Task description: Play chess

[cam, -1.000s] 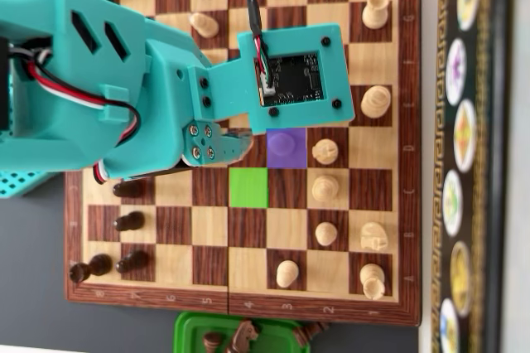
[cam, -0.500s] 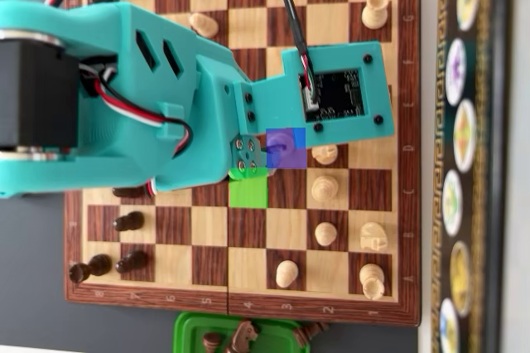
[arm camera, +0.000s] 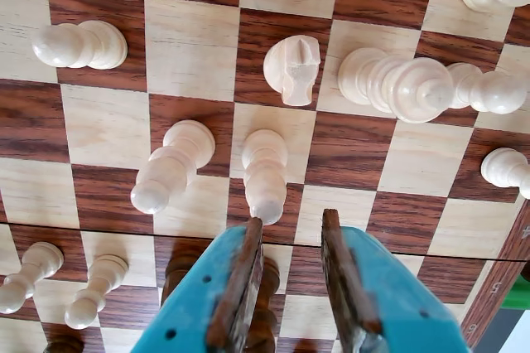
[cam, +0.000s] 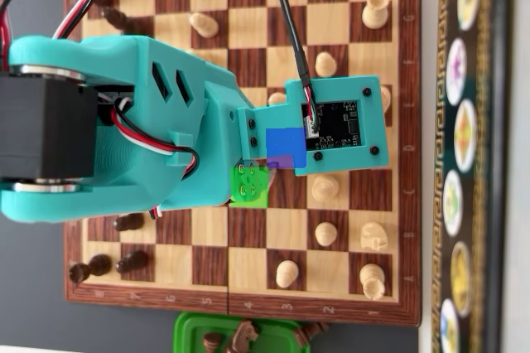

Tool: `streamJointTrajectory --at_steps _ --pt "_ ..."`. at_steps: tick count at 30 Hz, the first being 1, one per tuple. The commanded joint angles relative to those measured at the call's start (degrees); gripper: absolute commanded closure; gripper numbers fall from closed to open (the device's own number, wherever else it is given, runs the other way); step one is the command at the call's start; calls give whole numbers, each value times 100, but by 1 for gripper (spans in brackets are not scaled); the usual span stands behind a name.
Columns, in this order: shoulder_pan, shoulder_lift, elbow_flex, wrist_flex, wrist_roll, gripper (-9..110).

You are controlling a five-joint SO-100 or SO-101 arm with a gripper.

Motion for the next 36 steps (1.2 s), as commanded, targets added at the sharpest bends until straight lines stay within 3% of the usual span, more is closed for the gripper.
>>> streamJointTrajectory --at_steps 1,36 --pt "9 53 -264 18 53 89" --pt "-246 -343 -422 -9 176 86"
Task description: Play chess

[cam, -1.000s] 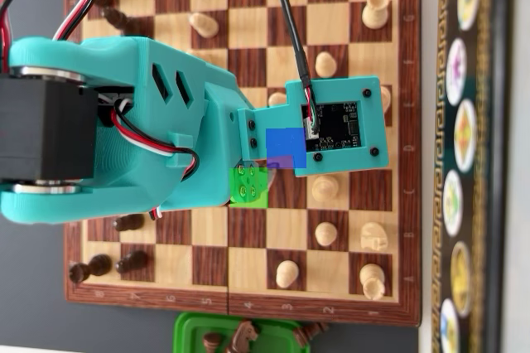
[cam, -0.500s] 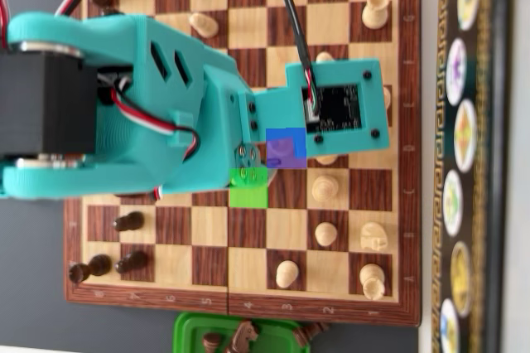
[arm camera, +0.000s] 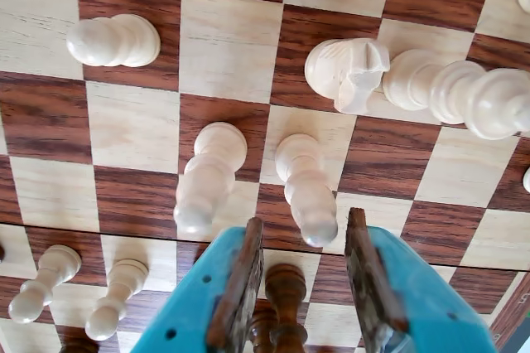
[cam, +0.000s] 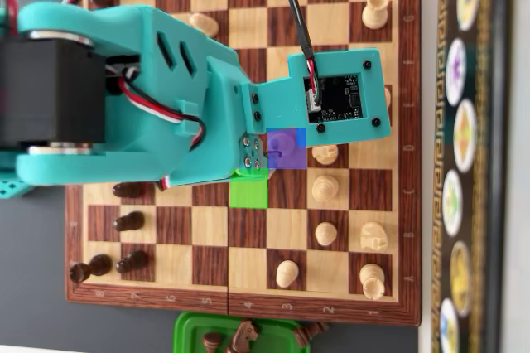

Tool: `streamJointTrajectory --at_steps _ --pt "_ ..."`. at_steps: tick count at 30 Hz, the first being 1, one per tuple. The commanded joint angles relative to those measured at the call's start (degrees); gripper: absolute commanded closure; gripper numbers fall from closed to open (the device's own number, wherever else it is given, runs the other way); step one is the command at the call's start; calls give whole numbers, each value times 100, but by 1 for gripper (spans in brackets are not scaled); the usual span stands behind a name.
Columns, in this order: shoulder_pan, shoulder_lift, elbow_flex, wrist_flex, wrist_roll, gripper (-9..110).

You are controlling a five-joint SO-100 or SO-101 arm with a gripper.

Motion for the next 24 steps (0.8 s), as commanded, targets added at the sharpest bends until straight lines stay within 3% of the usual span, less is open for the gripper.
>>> streamJointTrajectory --at_steps 1,24 --pt "62 -123 -431 9 -35 86" --pt "158 -316 -492 26 -62 86"
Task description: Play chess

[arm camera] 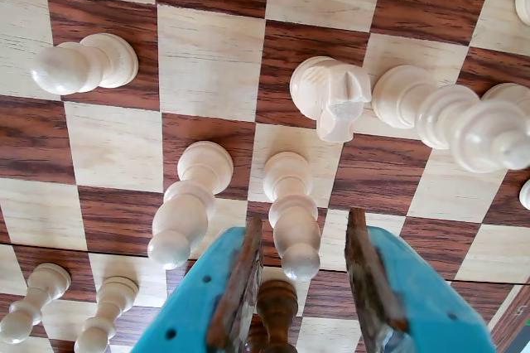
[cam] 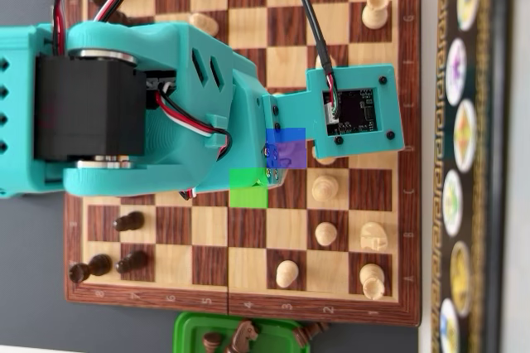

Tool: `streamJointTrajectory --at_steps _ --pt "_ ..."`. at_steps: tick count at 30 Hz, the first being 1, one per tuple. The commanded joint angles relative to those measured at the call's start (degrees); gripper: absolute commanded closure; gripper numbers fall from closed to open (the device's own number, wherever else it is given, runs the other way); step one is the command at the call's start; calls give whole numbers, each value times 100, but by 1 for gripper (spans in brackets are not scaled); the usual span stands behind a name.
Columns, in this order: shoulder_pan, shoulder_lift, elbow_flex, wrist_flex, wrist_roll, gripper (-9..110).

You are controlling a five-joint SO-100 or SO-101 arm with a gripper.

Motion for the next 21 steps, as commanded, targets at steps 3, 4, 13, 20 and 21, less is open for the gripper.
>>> streamJointTrajectory --at_steps 3,4,13,20,21 --pt "35 35 -132 18 -44 86" --pt "35 35 -132 18 -44 86" --pt "53 -158 -149 18 -44 86" --pt "62 -167 -193 9 -44 88" --pt "62 -167 -193 9 -44 88"
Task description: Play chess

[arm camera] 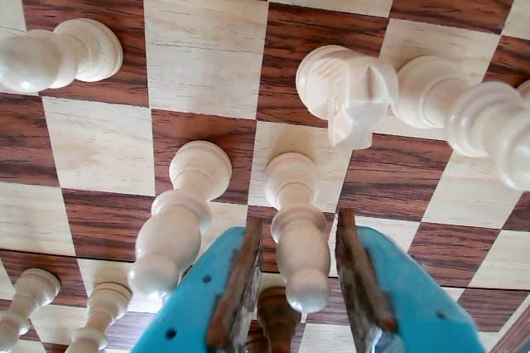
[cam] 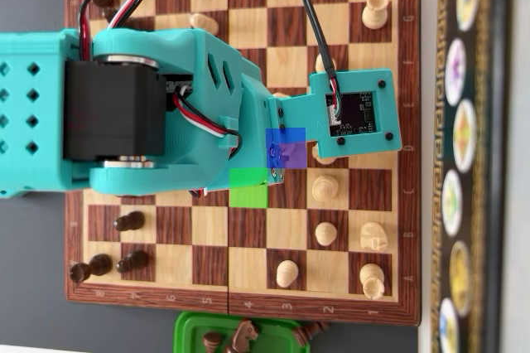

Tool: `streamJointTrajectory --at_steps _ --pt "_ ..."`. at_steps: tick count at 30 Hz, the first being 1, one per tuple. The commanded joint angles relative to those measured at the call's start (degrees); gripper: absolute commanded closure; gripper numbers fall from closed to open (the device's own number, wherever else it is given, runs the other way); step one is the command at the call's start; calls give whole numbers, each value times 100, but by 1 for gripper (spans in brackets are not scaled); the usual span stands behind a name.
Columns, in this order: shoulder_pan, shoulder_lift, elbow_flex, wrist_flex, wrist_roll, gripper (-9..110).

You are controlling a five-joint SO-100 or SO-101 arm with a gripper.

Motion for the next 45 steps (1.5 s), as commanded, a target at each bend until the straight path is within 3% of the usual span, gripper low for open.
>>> streamJointTrajectory --at_steps 1,9,26,45 --pt "62 79 -185 9 -44 88" --pt "70 79 -185 -18 -44 95" --pt "272 114 -378 26 -272 95" --pt "756 1503 1002 35 -281 95"
